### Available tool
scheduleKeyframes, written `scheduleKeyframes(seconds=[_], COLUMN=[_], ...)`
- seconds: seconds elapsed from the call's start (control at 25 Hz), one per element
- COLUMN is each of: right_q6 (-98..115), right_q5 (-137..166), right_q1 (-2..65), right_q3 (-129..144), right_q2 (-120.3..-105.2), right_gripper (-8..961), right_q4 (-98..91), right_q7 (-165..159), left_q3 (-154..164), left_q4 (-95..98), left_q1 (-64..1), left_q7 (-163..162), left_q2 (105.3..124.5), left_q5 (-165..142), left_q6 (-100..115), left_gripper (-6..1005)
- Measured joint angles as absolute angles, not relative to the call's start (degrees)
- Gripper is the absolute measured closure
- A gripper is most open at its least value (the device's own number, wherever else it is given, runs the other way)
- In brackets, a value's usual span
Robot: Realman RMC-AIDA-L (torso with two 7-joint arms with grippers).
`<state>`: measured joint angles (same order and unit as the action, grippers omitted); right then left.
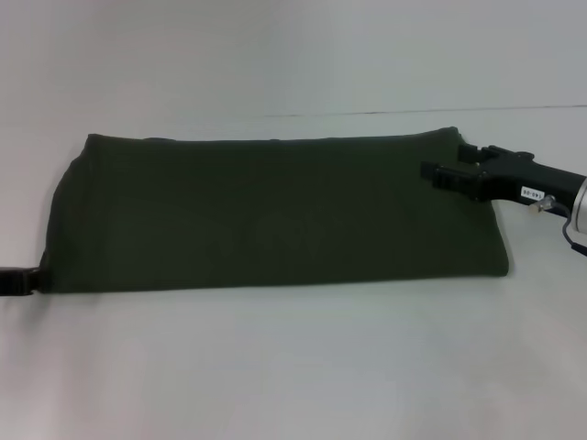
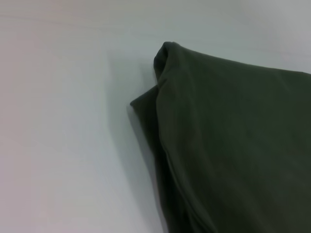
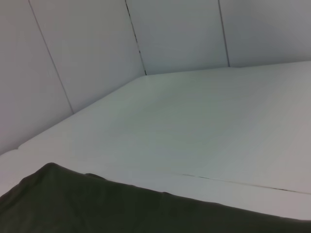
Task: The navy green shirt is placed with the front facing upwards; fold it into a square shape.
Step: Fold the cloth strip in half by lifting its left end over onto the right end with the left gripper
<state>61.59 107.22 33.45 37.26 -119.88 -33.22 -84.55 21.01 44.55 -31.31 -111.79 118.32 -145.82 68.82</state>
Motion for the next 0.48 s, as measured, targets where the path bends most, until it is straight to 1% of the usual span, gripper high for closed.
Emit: scheduleKeyframes(seconds=[0.12,0.28,0.48], right_q6=[61.81,63.05,66.29], right_q5=[107.24,107.44,107.50], right_q1=[33.05,30.95,26.07], right_q3=[37.26,37.11,37.00], right_q2=[-119.77,-119.23,-117.73], right_gripper=[117,117,117], right_q4=[-33.44,-34.68,-37.48], right_q7=[-84.57,-85.42,-88.36], left_q3=[21.01,20.76,19.69], left_q4=[44.50,44.51,44.90], left_q1=[-31.39,-31.50,-31.24], left_q7=[-111.67,-111.25,-109.76], left_q2=[118.29,118.26,118.11], left_q5=[-145.68,-144.69,-141.29], left_q6=[69.11,70.61,73.75], left_gripper=[966,967,967])
